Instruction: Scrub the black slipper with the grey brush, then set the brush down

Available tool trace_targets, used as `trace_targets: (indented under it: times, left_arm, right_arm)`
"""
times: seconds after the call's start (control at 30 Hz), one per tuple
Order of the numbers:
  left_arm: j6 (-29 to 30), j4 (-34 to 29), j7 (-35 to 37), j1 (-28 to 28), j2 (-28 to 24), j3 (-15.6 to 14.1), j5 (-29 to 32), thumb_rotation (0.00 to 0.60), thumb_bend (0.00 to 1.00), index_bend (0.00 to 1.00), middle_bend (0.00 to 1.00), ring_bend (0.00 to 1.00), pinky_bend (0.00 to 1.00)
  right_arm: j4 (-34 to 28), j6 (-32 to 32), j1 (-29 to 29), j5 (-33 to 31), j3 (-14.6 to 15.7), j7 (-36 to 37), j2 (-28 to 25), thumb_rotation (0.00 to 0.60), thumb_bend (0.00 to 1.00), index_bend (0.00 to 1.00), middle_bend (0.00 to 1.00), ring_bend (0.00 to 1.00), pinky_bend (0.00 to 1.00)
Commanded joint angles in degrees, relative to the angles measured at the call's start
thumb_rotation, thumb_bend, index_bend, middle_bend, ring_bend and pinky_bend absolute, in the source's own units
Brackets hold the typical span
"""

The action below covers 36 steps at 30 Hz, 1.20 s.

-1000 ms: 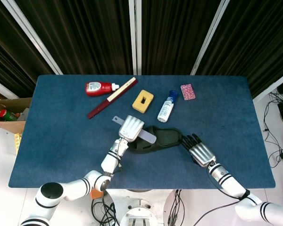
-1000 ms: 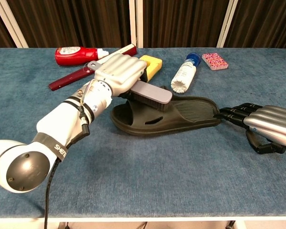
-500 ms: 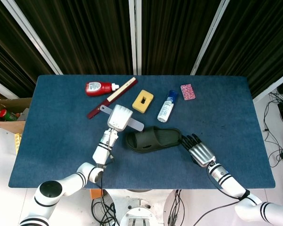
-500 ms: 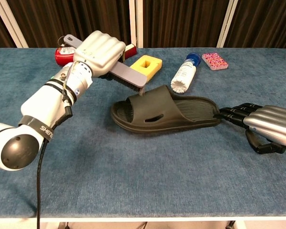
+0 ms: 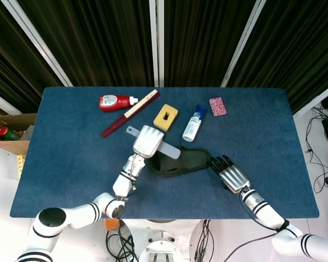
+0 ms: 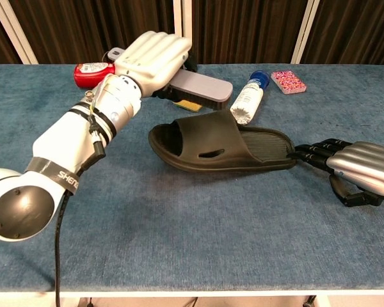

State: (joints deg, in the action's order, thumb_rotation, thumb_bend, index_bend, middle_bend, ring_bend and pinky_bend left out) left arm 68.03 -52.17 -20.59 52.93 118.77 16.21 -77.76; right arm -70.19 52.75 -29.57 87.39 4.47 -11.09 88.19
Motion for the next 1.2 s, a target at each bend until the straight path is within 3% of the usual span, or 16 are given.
trace_targets:
  times: [0.03,0.23,0.43,0.77,0.97,1.2]
  left_arm:
    - [1.8,0.3,-4.8,0.3,0.2,-2.9,-3.4,0.6,0.56,1.0,1.0,1.0,1.0]
    - [1.4,7.1,-10.1,0.7,3.1,-6.3,-6.2,0.6,0.56,1.0,1.0,1.0,1.0]
    - [1.1,13.0,-12.0,1.2,4.5,-7.1,-7.4,0.6,0.56,1.0,1.0,1.0,1.0]
    - [0.5,20.6,-12.0,2.4,4.2,-3.0,-4.7,0.6,0.56,1.0,1.0,1.0,1.0]
    - [1.2,19.4,-10.6,2.1,2.5,-0.3,-2.2,0.6,0.56,1.0,1.0,1.0,1.0]
    - [6.1,10.3,-6.3,0.4,0.2,-2.5,-5.2,0.6,0.56,1.0,1.0,1.0,1.0]
  right_arm:
    - [0.1,0.0,0.0,0.0,0.0,0.1,0.1,0.579,0.95,0.0,0.03,0.0,0.0]
    - [0.3,0.0,0.0,0.0,0.1,0.3,0.2,0.578,0.95,0.0,0.03,0.0,0.0]
    - [0.3,0.1,0.0,0.1,0.1,0.6,0.0,0.579,0.95,0.0,0.03,0.0,0.0]
    - [0.7,-0.2,-0.1,0.2,0.3,1.3,0.2,0.581,0.96,0.0,0.03,0.0,0.0]
    - [0.4,0.2,-0.1,0.4,0.3,1.5,0.0,0.579,0.96,0.0,0.03,0.0,0.0]
    - [0.6,0.0,-0.2,0.4,0.3,1.7,0.1,0.578,0.96,0.0,0.03,0.0,0.0]
